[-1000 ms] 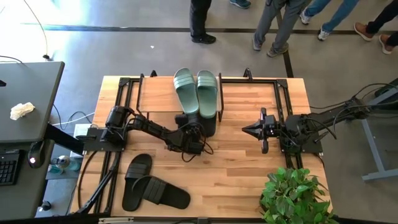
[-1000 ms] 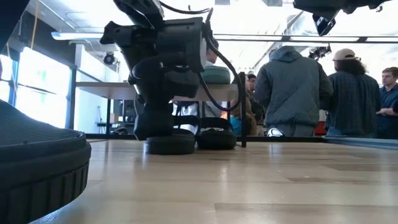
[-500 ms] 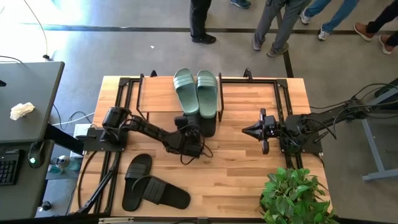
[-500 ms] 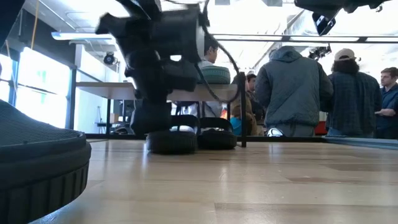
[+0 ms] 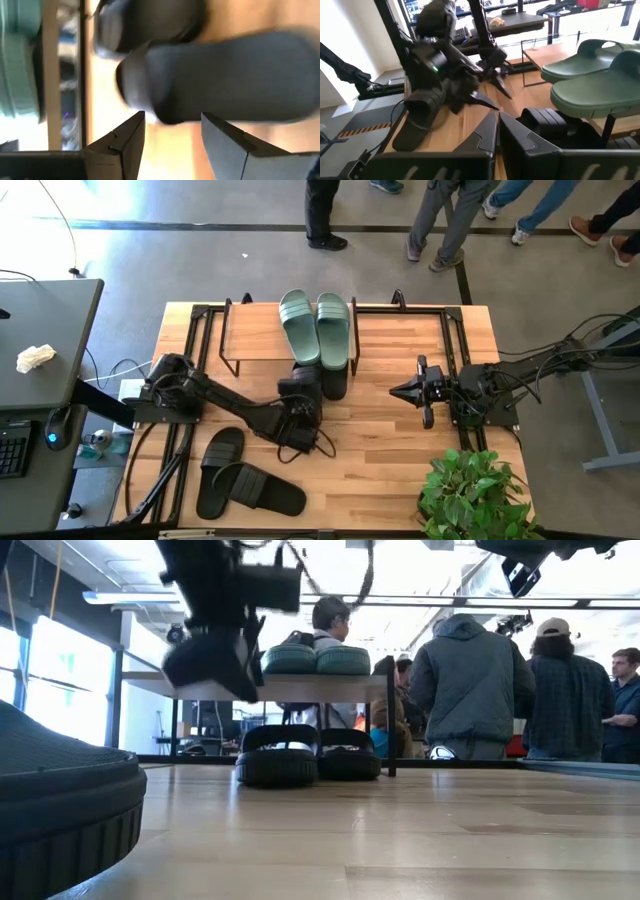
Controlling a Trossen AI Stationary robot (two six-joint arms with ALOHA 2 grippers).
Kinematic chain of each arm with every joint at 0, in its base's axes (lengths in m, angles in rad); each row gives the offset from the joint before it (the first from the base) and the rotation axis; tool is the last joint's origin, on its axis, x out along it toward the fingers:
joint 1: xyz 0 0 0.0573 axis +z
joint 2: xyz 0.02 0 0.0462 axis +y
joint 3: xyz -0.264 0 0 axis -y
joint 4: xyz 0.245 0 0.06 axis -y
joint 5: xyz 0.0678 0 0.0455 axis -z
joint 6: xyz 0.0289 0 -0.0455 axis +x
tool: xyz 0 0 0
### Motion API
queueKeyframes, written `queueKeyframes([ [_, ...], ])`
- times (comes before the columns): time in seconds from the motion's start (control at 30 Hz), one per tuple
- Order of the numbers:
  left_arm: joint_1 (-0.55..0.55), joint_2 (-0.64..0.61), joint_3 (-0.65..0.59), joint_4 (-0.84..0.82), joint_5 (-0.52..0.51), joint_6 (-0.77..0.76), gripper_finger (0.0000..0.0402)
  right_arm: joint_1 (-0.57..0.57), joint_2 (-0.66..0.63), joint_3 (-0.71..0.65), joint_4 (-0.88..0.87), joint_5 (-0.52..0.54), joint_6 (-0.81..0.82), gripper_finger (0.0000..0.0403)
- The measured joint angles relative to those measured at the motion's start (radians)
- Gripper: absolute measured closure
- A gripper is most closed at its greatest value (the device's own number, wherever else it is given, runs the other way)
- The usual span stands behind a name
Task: Pick and place slides into the shelf
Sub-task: Put the black slide under the shelf
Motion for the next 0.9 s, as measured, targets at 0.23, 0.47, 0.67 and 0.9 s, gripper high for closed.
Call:
queueKeyframes([
  [0.23,-0.127,-0.037,0.046,0.049,0.287,0.280,0.0260,0.000,-0.009,0.000,-0.025,0.008,0.013,0.0394],
  [0.47,-0.174,-0.007,-0.002,0.378,0.427,0.431,0.0349,0.000,-0.018,0.000,-0.045,0.023,0.012,0.0394],
  [0.67,-0.122,0.056,0.000,0.372,0.412,0.397,0.0387,0.000,-0.019,0.000,-0.054,0.030,0.014,0.0394],
  [0.9,-0.066,0.146,-0.001,0.344,0.423,0.370,0.0390,0.000,-0.019,0.000,-0.057,0.031,0.016,0.0394],
])
